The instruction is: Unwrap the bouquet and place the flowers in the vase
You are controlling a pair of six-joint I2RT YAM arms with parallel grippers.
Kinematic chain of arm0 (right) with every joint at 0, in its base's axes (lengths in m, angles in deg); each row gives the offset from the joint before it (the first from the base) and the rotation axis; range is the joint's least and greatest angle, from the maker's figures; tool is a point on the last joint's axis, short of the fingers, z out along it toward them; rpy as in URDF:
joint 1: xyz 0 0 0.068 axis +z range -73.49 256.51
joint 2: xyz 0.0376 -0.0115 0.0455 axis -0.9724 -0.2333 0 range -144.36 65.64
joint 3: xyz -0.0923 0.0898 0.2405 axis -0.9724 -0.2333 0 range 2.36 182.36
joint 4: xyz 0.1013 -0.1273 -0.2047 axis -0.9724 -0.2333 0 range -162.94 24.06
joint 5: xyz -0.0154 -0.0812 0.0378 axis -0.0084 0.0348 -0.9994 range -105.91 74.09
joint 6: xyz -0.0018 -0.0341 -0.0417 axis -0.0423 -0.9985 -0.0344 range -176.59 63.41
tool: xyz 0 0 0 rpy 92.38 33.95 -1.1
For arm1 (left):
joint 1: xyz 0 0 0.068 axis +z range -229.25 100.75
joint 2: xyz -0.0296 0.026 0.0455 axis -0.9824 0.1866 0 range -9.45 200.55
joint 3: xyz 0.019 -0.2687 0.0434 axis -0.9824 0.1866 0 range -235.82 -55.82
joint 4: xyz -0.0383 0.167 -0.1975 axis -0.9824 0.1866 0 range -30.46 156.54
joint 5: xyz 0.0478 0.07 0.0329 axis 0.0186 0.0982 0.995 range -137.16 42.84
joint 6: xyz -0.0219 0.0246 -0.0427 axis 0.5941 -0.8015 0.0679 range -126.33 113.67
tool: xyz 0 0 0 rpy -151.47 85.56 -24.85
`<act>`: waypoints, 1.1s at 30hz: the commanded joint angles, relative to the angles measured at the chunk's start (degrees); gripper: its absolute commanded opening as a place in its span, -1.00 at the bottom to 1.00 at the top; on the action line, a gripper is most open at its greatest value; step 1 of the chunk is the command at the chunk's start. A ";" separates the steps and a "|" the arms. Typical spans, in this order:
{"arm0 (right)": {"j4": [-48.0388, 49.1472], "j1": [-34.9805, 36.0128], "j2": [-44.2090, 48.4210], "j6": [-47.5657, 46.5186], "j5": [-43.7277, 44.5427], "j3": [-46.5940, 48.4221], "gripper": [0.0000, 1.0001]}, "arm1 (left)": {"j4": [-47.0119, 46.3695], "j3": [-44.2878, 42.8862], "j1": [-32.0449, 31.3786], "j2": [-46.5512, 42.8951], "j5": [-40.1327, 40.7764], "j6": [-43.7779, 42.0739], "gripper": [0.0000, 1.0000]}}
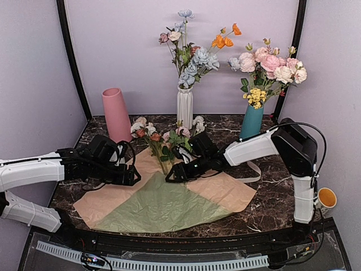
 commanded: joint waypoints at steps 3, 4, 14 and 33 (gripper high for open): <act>-2.44 0.82 -2.82 -2.52 -1.53 4.36 0.29 | -6.88 5.52 2.38 -1.26 -4.12 2.31 0.63; -2.75 0.89 -3.18 -2.65 -1.98 4.72 0.29 | -7.66 6.47 2.65 -1.22 -4.29 2.38 0.62; -5.63 2.94 3.01 -3.86 -6.09 0.74 0.14 | -13.00 12.47 4.24 -2.10 -4.11 3.79 0.53; -4.73 11.05 24.71 0.47 -7.91 -17.66 0.13 | -14.01 8.35 4.33 -2.96 -5.75 -1.07 0.47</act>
